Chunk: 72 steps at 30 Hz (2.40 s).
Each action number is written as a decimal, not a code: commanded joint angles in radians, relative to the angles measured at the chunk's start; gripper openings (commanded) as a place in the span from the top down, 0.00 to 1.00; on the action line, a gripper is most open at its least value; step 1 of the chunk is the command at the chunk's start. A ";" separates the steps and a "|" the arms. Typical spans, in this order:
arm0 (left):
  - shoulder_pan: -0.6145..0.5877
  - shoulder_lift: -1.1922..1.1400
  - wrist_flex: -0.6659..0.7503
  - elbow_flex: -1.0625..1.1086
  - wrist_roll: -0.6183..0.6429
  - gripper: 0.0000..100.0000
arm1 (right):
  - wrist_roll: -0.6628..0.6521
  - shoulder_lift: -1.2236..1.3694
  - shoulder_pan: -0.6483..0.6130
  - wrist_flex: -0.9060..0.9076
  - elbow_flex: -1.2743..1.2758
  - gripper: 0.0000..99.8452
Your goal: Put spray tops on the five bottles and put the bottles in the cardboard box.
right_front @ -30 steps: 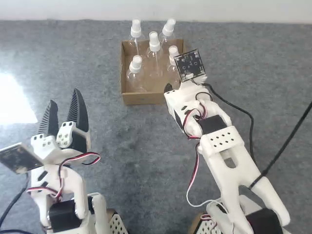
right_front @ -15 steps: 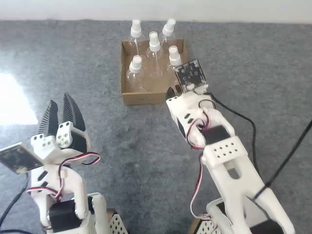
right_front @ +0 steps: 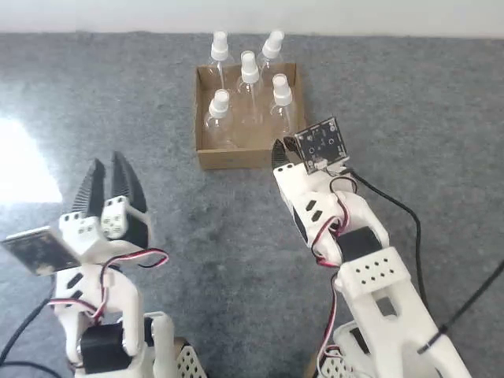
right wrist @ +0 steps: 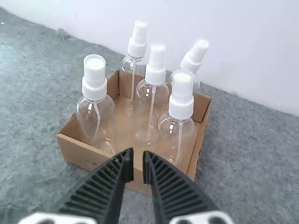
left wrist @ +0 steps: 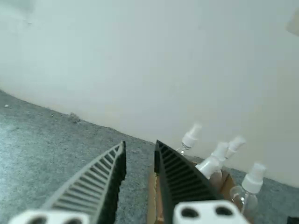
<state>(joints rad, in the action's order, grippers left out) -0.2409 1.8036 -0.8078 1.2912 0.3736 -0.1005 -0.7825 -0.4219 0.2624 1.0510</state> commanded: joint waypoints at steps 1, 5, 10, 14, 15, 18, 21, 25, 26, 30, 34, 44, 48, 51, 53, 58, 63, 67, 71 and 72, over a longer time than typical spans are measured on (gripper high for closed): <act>0.097 0.003 0.026 0.002 -0.107 0.95 | 0.003 -0.131 0.002 -0.042 0.032 0.99; 0.167 0.003 0.026 0.012 -0.172 0.96 | 0.044 -0.231 0.002 -0.082 0.100 0.99; 0.201 0.003 0.026 0.019 -0.199 0.96 | 0.043 -0.343 0.002 -0.084 0.149 0.99; 0.203 0.003 0.026 0.019 -0.199 0.96 | 0.043 -0.437 0.019 -0.073 0.153 0.99; 0.204 0.003 0.026 0.019 -0.199 0.96 | 0.043 -0.460 0.024 -0.064 0.153 0.99; 0.204 0.003 0.026 0.021 -0.199 0.96 | 0.043 -0.536 0.024 -0.021 0.153 0.99; 0.204 0.003 0.026 0.021 -0.198 0.96 | 0.043 -0.622 0.019 0.021 0.153 0.99; 0.204 0.003 0.026 0.021 -0.198 0.96 | 0.041 -0.740 0.024 0.062 0.153 0.99; 0.204 0.003 0.026 0.021 -0.198 0.96 | 0.041 -0.762 0.024 0.081 0.153 0.99; 0.204 0.003 0.023 0.021 -0.196 0.96 | 0.041 -0.823 0.024 0.173 0.153 0.99; 0.204 0.003 0.023 0.021 -0.195 0.96 | 0.041 -0.869 0.025 0.252 0.155 0.99; 0.204 0.003 0.021 0.021 -0.195 0.96 | 0.041 -1.036 0.025 0.444 0.195 0.99; 0.201 0.003 0.021 0.021 -0.195 0.96 | 0.041 -1.033 0.073 0.435 0.249 0.99; 0.198 0.003 0.025 0.021 -0.195 0.96 | 0.043 -1.033 0.114 0.444 0.269 0.99; 0.198 0.003 0.026 0.021 -0.195 0.96 | 0.043 -1.033 0.147 0.441 0.292 0.99; 0.192 0.005 0.023 0.021 -0.201 0.96 | 0.048 -1.033 0.193 0.437 0.370 0.99; 0.100 0.005 0.025 0.093 -0.201 0.96 | 0.049 -1.033 0.197 0.437 0.462 0.99; 0.034 0.005 0.025 0.174 -0.201 0.96 | 0.049 -1.033 0.203 0.440 0.511 0.99; -0.008 0.005 0.025 0.236 -0.201 0.96 | 0.049 -1.033 0.203 0.443 0.563 0.99; -0.015 0.005 0.025 0.251 -0.201 0.96 | 0.049 -1.033 0.203 0.441 0.582 0.99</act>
<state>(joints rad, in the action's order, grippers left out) -0.2240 1.8036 -0.8078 1.5152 0.1788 -0.0652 -1.7967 -0.2286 0.7027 1.6049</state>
